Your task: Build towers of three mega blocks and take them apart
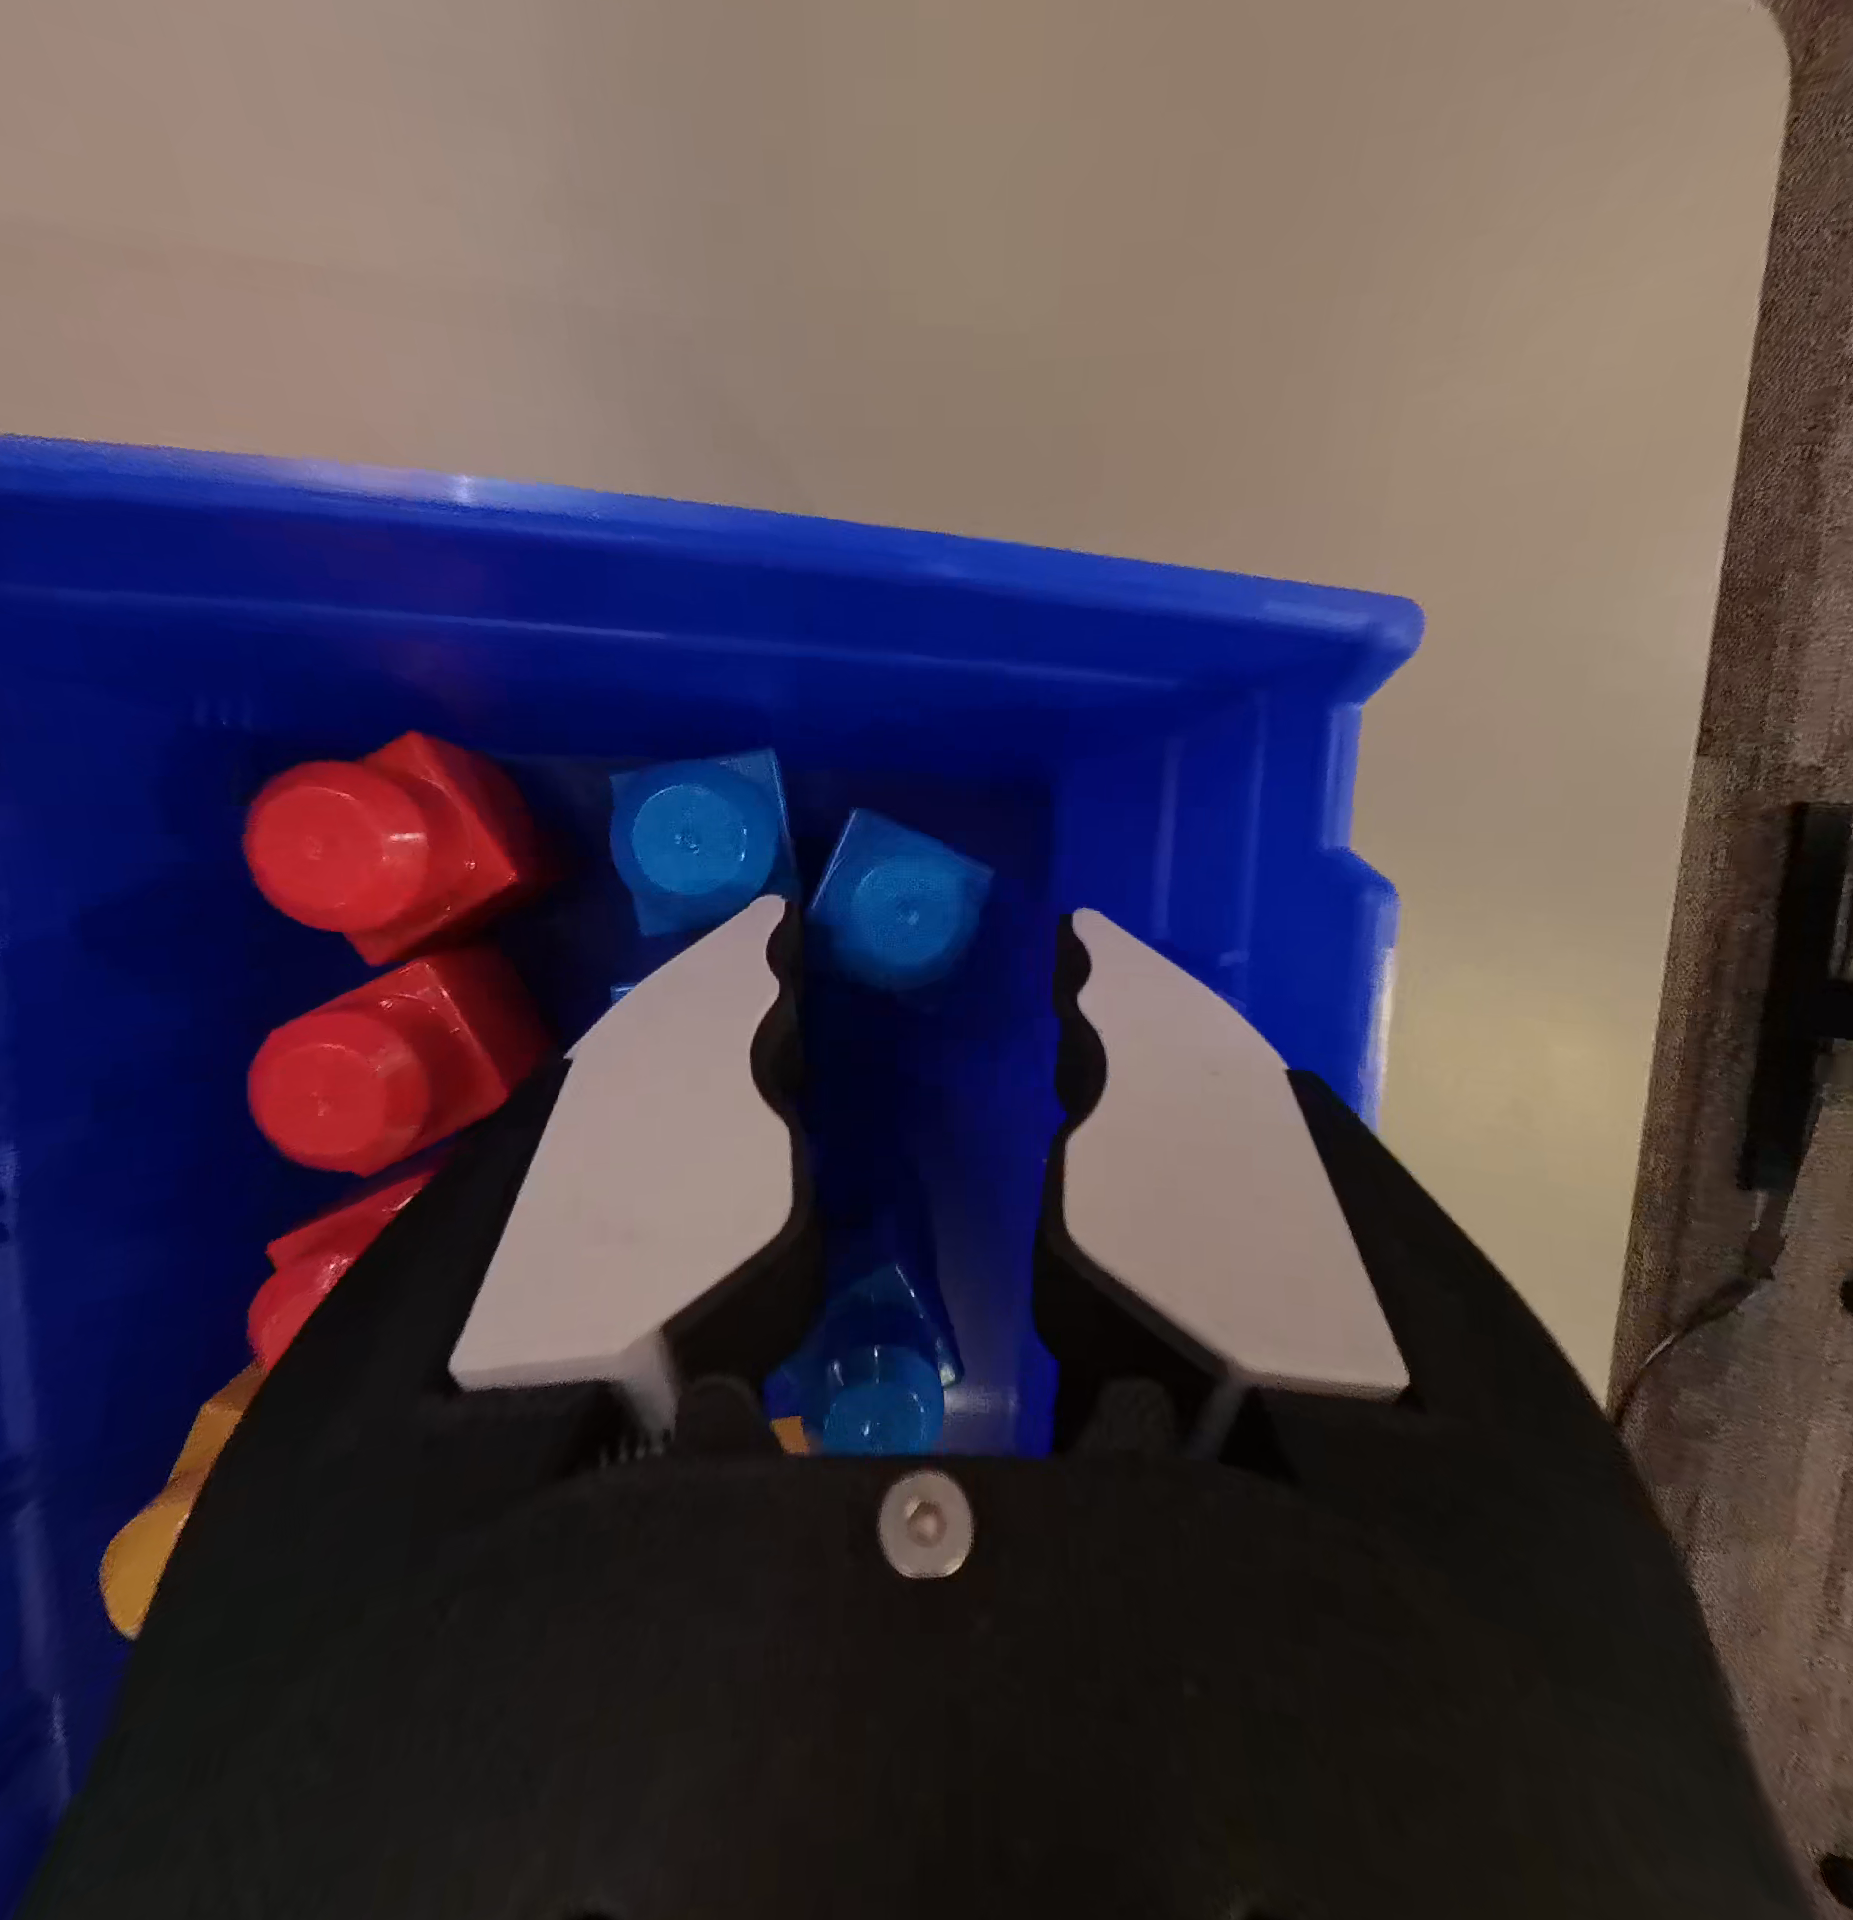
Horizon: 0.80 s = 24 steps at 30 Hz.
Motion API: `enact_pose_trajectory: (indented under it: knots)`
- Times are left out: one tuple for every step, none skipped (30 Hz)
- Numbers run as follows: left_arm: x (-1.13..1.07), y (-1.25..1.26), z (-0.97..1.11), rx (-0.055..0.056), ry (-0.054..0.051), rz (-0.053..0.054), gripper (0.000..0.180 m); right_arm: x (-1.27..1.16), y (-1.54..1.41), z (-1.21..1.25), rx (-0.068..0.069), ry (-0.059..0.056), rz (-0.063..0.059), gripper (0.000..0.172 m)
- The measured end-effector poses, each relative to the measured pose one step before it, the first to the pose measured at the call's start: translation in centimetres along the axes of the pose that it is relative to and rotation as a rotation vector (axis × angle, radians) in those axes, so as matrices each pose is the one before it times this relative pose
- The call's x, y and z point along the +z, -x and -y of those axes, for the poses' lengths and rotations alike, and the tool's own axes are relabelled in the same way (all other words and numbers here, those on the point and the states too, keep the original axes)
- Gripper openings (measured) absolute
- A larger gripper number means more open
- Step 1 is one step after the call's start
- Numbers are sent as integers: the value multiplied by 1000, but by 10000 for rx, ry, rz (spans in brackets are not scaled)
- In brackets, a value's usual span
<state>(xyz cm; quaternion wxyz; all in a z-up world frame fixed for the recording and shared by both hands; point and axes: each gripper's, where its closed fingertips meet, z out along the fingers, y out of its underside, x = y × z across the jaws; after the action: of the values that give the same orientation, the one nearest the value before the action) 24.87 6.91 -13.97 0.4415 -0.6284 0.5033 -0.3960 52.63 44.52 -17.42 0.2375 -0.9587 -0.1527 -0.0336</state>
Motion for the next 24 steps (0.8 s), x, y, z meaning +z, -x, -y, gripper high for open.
enact_pose_trajectory:
  knots:
    - [2,-6,30,-17,-27,-6,41,-464,-91,203,-8,-141,8,47]
    - [-13,9,48,-13,-28,3,41,-615,-37,307,-32,-235,77,46]
    - [-31,32,60,-6,-35,23,41,-762,18,273,2,-246,148,46]
    - [-34,48,53,-9,-28,28,41,-969,15,216,-47,-244,126,46]
    - [-46,43,71,-22,-47,12,41,-1238,64,245,-135,-334,86,45]
    - [-19,31,57,-40,-53,-10,41,-1387,276,373,-56,-464,210,44]
    - [6,82,56,-46,-53,20,41,-1554,449,245,-40,-418,246,44]
    - [1,95,35,-36,-37,41,41,-1734,504,167,-239,-404,94,43]
    - [22,14,59,-17,-36,-18,41,-1771,965,197,-323,-421,250,42]
    - [20,31,120,-10,-64,13,41,-1842,1500,161,-312,-406,429,44]
    - [21,43,153,5,-49,37,41,-1977,2303,323,-549,-555,698,43]
    - [4,7,168,27,-32,23,41,-1939,2965,649,-609,-782,849,41]
    - [10,-56,255,-5,-89,-11,41,-1560,3401,679,-577,-730,890,42]
    - [11,-90,265,-32,-87,-38,41,-1015,4108,433,-761,-515,1132,42]
    - [17,-133,207,12,-48,-51,41,-386,4021,381,-774,-475,946,42]
    - [42,-203,129,50,-6,-73,41,232,3826,184,-668,-299,872,46]
    - [35,-169,101,52,10,-50,41,662,3850,-20,-607,-144,1037,48]
    - [10,-156,117,36,-18,-39,41,940,3101,1,-521,-164,729,45]
    - [13,-139,133,10,-30,-35,41,1152,2549,137,-442,-234,565,46]
    - [14,-186,196,16,-68,-61,41,1228,2519,165,-445,-262,721,47]
    - [-1,-267,220,32,-84,-104,41,1197,1552,-26,-207,-147,341,47]
    - [-8,-291,206,56,-67,-104,41,1108,1078,-331,27,80,316,50]
    - [-26,-251,245,33,-92,-79,41,975,867,-405,-2,107,355,55]
    - [-29,-209,288,-38,-123,-89,41,683,583,-35,-22,-169,257,56]
